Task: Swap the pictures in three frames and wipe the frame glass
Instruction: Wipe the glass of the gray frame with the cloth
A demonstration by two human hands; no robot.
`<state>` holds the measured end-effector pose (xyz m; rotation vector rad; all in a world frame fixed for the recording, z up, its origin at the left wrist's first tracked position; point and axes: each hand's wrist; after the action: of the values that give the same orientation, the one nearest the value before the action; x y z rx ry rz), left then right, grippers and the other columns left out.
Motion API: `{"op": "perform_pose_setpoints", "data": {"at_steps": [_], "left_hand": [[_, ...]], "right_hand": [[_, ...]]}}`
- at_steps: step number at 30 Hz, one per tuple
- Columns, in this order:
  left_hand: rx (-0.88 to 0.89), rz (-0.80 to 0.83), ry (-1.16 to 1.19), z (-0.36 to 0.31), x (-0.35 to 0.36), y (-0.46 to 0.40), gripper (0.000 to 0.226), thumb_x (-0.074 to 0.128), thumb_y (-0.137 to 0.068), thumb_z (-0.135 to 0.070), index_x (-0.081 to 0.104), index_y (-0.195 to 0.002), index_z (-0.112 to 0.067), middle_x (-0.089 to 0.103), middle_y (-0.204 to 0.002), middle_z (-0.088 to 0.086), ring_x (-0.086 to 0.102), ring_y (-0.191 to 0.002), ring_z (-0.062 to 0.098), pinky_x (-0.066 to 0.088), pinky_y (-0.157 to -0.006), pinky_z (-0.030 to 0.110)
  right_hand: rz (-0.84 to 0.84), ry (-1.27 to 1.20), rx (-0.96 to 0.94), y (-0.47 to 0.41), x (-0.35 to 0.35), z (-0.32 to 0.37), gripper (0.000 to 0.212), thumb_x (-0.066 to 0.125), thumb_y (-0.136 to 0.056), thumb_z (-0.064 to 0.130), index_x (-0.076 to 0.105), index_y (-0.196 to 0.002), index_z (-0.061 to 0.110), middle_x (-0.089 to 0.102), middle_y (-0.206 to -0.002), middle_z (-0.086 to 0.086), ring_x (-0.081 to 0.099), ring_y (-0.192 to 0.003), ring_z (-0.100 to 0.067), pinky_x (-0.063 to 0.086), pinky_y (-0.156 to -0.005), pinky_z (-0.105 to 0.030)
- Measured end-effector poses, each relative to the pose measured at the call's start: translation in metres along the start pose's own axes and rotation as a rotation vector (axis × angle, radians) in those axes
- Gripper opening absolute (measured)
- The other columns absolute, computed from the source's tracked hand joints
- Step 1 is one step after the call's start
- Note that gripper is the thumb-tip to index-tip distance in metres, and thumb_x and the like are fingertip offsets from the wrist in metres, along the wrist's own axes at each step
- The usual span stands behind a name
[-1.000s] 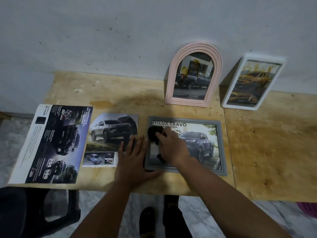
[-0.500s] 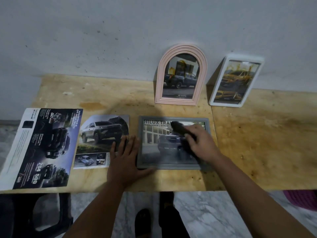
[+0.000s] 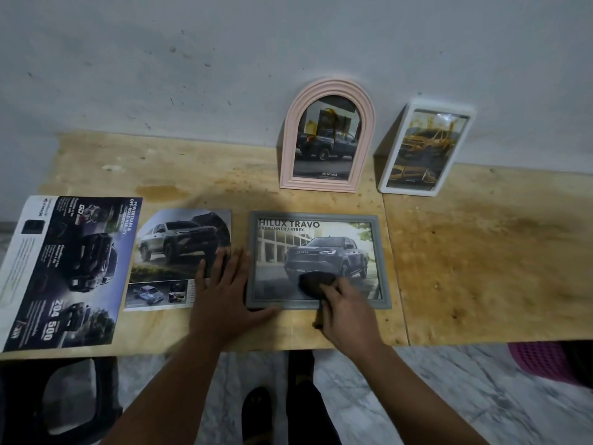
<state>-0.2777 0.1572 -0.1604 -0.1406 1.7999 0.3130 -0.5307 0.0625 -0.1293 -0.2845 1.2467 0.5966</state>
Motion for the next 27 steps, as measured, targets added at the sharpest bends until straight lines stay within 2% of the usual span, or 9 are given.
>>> {"op": "perform_pose_setpoints", "data": {"at_steps": [4, 8, 11, 13, 16, 18, 22, 25, 27], "left_hand": [[0.007, -0.009, 0.006, -0.001, 0.000, 0.001, 0.125, 0.031, -0.073, -0.102, 0.015, -0.165, -0.019, 0.012, -0.173, 0.001, 0.000, -0.160, 0.027, 0.007, -0.125, 0.062], [0.014, -0.014, 0.015, 0.000, 0.002, 0.000, 0.124, 0.033, -0.073, -0.101, 0.021, -0.164, -0.019, 0.020, -0.172, 0.003, 0.006, -0.160, 0.029, 0.011, -0.123, 0.064], [0.017, -0.013, 0.025, 0.001, 0.001, 0.000, 0.124, 0.029, -0.073, -0.102, 0.017, -0.165, -0.019, 0.015, -0.173, 0.001, 0.002, -0.160, 0.029, 0.009, -0.124, 0.063], [0.016, 0.003, 0.022, 0.001, 0.000, 0.000, 0.126, 0.028, -0.071, -0.103, 0.014, -0.165, -0.020, 0.012, -0.173, 0.001, -0.001, -0.160, 0.028, 0.007, -0.125, 0.063], [0.014, 0.022, 0.024, 0.001, 0.000, -0.001, 0.129, 0.031, -0.069, -0.104, 0.013, -0.165, -0.020, 0.011, -0.173, 0.002, -0.002, -0.160, 0.029, 0.006, -0.125, 0.063], [0.010, 0.026, 0.030, 0.001, 0.000, -0.001, 0.131, 0.032, -0.068, -0.104, 0.013, -0.165, -0.019, 0.011, -0.173, 0.002, -0.002, -0.160, 0.029, 0.006, -0.125, 0.063], [0.012, 0.033, 0.035, 0.002, -0.001, -0.001, 0.130, 0.032, -0.068, -0.104, 0.013, -0.165, -0.019, 0.011, -0.173, 0.002, -0.001, -0.160, 0.029, 0.007, -0.124, 0.063], [0.014, 0.032, 0.031, 0.001, -0.003, -0.002, 0.128, 0.032, -0.069, -0.104, 0.018, -0.165, -0.019, 0.017, -0.172, 0.003, 0.006, -0.160, 0.030, 0.009, -0.124, 0.064], [0.022, 0.028, 0.034, 0.000, -0.004, -0.002, 0.126, 0.035, -0.070, -0.102, 0.022, -0.164, -0.019, 0.021, -0.171, 0.004, 0.010, -0.159, 0.031, 0.012, -0.123, 0.065]], "right_hand": [[0.133, -0.090, -0.136, -0.017, 0.006, 0.040, 0.039, 0.052, -0.093, 0.024, 0.066, -0.129, 0.019, 0.054, -0.114, -0.003, 0.060, -0.097, -0.028, 0.055, -0.074, -0.040], [0.345, -0.358, -0.163, -0.041, -0.014, 0.034, 0.039, 0.055, -0.099, 0.023, 0.063, -0.137, 0.022, 0.054, -0.125, 0.002, 0.058, -0.114, -0.022, 0.051, -0.096, -0.037], [0.194, -0.380, -0.050, -0.047, -0.045, -0.013, 0.037, 0.055, -0.097, 0.022, 0.064, -0.133, 0.025, 0.053, -0.116, 0.008, 0.060, -0.104, -0.016, 0.054, -0.092, -0.038], [0.094, -0.233, 0.033, -0.038, -0.059, -0.055, 0.036, 0.056, -0.097, 0.019, 0.064, -0.131, 0.024, 0.050, -0.112, 0.009, 0.060, -0.099, -0.018, 0.055, -0.082, -0.037], [0.073, -0.082, 0.059, -0.012, -0.059, -0.087, 0.031, 0.058, -0.096, 0.016, 0.066, -0.125, 0.023, 0.048, -0.110, 0.009, 0.061, -0.095, -0.022, 0.049, -0.070, -0.030], [0.052, -0.075, 0.001, -0.001, -0.045, -0.075, 0.029, 0.058, -0.094, 0.017, 0.067, -0.122, 0.021, 0.051, -0.109, 0.005, 0.060, -0.092, -0.022, 0.049, -0.067, -0.030], [0.031, -0.110, -0.157, -0.010, -0.008, -0.006, 0.036, 0.055, -0.089, 0.020, 0.067, -0.124, 0.018, 0.054, -0.108, -0.001, 0.057, -0.091, -0.022, 0.052, -0.073, -0.039], [0.151, -0.141, -0.337, -0.034, 0.001, 0.038, 0.041, 0.054, -0.091, 0.022, 0.066, -0.130, 0.020, 0.055, -0.115, -0.001, 0.058, -0.100, -0.023, 0.053, -0.081, -0.038], [0.197, -0.196, -0.349, -0.055, -0.014, 0.034, 0.042, 0.055, -0.094, 0.021, 0.064, -0.135, 0.021, 0.056, -0.120, 0.001, 0.057, -0.107, -0.020, 0.052, -0.088, -0.034]]}}
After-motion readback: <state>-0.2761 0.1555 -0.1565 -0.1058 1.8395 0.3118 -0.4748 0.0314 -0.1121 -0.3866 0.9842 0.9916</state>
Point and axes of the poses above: each hand's wrist, its own y-axis away from the middle knuckle, its own x-axis out of the palm, z = x × y
